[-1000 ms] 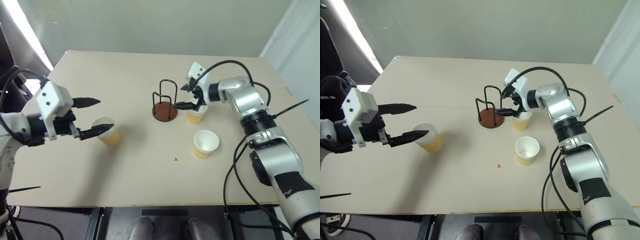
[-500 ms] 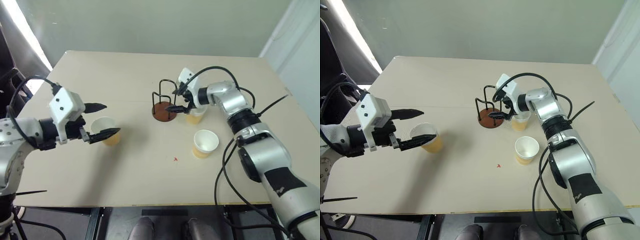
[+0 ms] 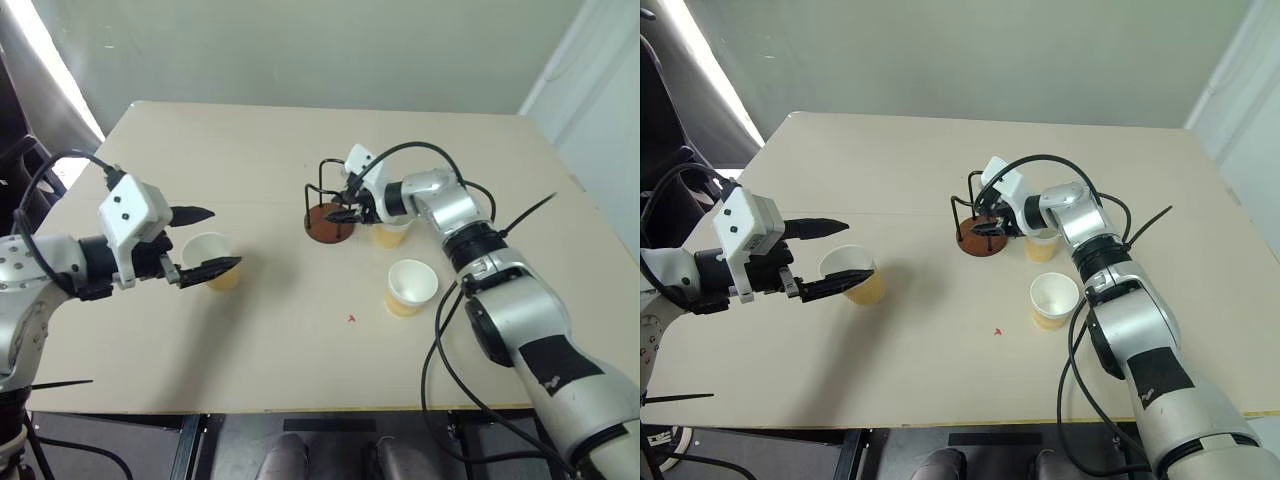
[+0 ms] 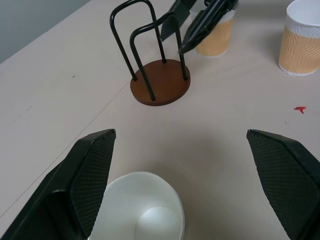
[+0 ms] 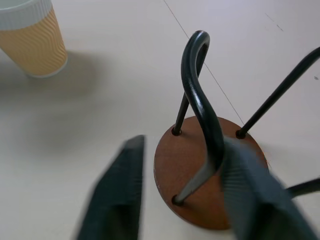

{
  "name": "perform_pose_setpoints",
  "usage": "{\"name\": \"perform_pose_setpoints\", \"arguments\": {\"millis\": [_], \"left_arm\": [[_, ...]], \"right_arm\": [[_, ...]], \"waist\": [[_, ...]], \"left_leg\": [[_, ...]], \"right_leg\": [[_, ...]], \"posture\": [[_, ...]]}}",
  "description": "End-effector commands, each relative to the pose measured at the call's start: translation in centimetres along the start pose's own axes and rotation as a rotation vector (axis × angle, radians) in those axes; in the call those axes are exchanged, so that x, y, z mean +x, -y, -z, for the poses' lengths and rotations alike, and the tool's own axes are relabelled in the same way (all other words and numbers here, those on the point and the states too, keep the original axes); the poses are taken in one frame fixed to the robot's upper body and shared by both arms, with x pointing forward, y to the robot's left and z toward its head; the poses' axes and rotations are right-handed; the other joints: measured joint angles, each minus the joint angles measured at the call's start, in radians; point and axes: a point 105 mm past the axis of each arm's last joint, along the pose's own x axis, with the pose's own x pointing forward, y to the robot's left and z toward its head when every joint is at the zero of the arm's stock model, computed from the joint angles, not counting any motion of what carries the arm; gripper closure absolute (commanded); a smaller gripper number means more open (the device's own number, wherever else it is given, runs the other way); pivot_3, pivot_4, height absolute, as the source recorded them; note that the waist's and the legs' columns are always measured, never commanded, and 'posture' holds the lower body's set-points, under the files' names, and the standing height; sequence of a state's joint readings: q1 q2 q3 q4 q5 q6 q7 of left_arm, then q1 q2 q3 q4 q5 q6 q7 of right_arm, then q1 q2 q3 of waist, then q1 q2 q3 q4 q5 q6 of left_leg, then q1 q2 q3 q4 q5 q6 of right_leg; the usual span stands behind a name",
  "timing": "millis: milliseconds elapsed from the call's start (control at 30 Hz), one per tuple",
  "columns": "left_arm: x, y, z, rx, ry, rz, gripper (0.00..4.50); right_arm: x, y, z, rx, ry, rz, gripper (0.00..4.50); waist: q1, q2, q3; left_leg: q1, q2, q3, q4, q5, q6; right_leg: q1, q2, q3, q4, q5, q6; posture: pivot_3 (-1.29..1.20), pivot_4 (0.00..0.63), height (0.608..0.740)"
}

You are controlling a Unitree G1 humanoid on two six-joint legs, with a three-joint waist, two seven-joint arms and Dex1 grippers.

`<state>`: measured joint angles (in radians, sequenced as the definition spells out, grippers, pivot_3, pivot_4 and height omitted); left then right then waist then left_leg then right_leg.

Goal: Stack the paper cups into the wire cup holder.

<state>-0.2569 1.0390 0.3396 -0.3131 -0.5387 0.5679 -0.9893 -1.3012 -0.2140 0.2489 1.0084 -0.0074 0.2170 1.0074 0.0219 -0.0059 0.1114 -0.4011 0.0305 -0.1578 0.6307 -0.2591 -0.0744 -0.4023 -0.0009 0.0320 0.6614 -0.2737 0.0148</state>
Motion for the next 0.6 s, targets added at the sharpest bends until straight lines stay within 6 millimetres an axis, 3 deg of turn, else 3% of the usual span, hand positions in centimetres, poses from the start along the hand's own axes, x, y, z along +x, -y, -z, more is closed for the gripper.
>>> {"name": "perform_pose_setpoints", "arguments": {"millis": [33,67,200,333,600], "left_arm": [[-0.2,0.0,-1.3,0.049,0.024,-0.011,0.0],[-0.2,0.0,-1.3,0.049,0.024,-0.011,0.0],[-0.2,0.3,-1.6,0.042,0.037,0.022,0.0],[-0.2,2.1,-1.9,0.019,0.031,0.158,0.0],[-0.5,5.8,-1.2,0.027,-0.069,0.428,0.0]], "right_arm": [[-0.5,0.8,-2.3,-0.049,0.055,0.035,4.03],[-0.6,0.9,-2.3,-0.048,0.057,0.037,4.41],[-1.1,0.6,-3.0,-0.063,0.094,-0.01,4.46],[-2.5,-1.4,-3.6,-0.123,0.137,-0.177,4.46],[-6.8,-7.1,-1.5,-0.189,0.105,-0.473,4.46]], "waist": [[0.0,0.0,0.0],[0.0,0.0,0.0],[0.0,0.0,0.0],[0.0,0.0,0.0],[0.001,0.0,0.0]], "left_leg": [[0.0,0.0,0.0,0.0,0.0,0.0],[0.0,0.0,0.0,0.0,0.0,0.0],[0.0,0.0,0.0,0.0,0.0,0.0],[-0.002,0.0,0.002,0.0,0.0,-0.001],[-0.002,0.0,0.007,0.002,0.0,-0.002]], "right_leg": [[0.0,0.0,0.0,0.0,0.0,0.0],[0.0,0.0,0.0,0.0,0.0,0.0],[0.0,0.0,0.0,0.0,0.0,0.0],[-0.001,0.0,-0.001,0.0,0.0,-0.001],[0.001,0.001,-0.002,-0.001,0.0,-0.001]], "posture": [[0.0,0.15,0.74],[0.0,0.15,0.74],[0.0,0.15,0.74],[0.0,0.15,0.74],[0.0,0.15,0.74]]}}
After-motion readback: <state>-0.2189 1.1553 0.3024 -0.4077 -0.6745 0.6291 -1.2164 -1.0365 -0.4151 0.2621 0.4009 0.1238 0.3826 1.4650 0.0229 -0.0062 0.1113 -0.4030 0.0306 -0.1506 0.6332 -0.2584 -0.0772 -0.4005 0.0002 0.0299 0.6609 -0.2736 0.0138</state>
